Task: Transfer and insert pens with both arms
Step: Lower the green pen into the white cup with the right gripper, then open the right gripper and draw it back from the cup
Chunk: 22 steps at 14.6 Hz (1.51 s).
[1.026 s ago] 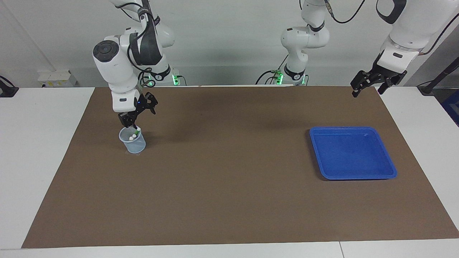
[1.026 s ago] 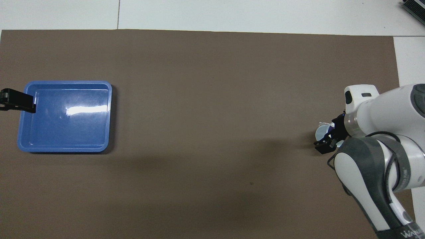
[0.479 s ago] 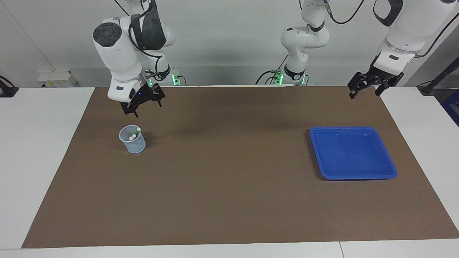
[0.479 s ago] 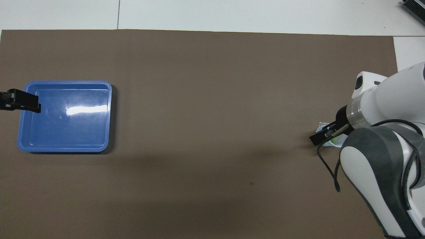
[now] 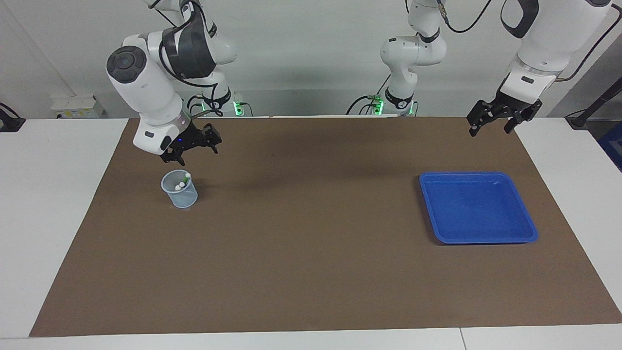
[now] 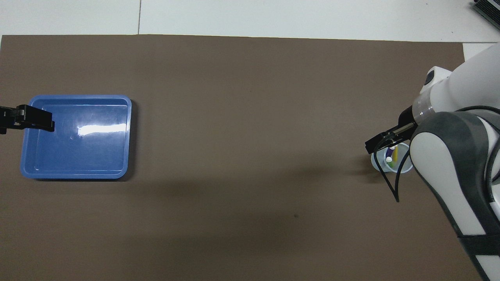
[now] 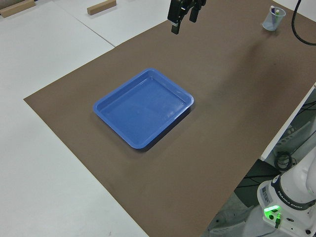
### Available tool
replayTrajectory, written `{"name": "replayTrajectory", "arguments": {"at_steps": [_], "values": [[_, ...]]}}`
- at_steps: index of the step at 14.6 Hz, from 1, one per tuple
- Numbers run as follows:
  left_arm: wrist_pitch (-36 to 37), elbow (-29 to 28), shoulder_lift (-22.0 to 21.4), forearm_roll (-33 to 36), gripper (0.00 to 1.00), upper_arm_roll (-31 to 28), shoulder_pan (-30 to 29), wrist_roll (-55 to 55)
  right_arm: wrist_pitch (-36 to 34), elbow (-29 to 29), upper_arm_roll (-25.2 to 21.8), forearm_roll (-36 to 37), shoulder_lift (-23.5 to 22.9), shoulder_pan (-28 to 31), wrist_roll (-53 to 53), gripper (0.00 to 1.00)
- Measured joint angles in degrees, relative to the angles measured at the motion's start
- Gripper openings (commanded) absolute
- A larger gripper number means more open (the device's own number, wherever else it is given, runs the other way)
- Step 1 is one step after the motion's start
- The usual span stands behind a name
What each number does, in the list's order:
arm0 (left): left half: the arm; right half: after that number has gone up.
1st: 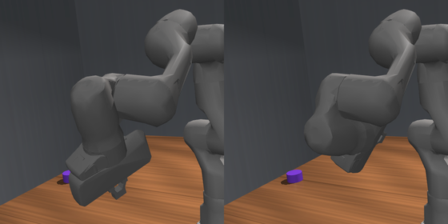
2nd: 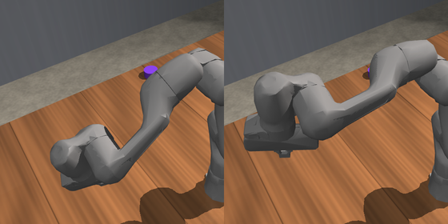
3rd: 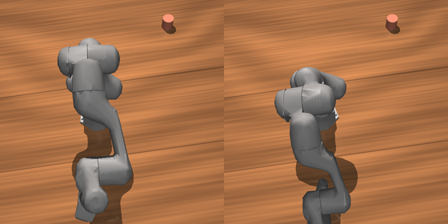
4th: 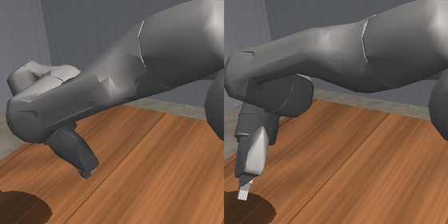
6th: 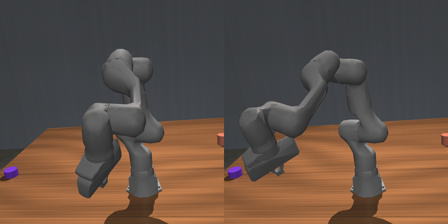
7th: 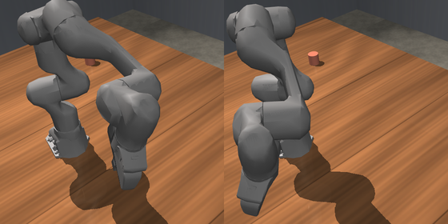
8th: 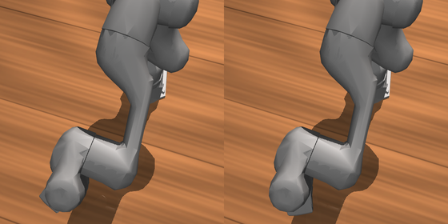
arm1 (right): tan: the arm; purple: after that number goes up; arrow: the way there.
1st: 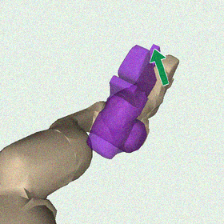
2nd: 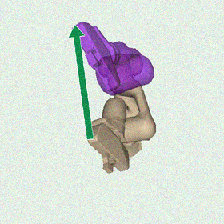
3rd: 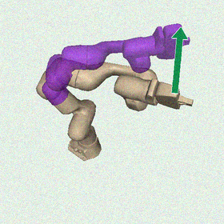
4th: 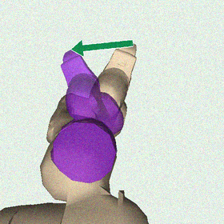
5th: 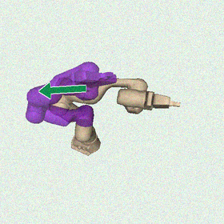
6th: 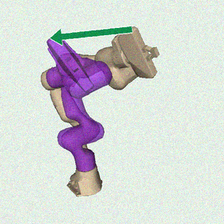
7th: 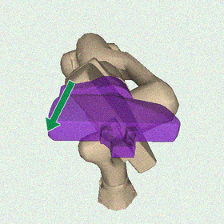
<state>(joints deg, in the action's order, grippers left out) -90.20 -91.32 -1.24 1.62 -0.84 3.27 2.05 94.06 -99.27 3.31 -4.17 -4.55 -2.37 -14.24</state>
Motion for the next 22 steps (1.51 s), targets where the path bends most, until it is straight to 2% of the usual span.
{"name": "replayTrajectory", "arguments": {"at_steps": [14,22], "values": [[0.0,-0.3,-0.2,-0.6,1.0,-0.2,0.0,0.0,0.8,-5.9,1.5,0.0,4.4,0.5,0.1,1.0],[0.0,-0.4,-0.3,-2.5,1.0,-0.3,-0.5,0.0,2.9,-6.2,1.5,0.0,4.5,0.6,0.1,1.0]]}}
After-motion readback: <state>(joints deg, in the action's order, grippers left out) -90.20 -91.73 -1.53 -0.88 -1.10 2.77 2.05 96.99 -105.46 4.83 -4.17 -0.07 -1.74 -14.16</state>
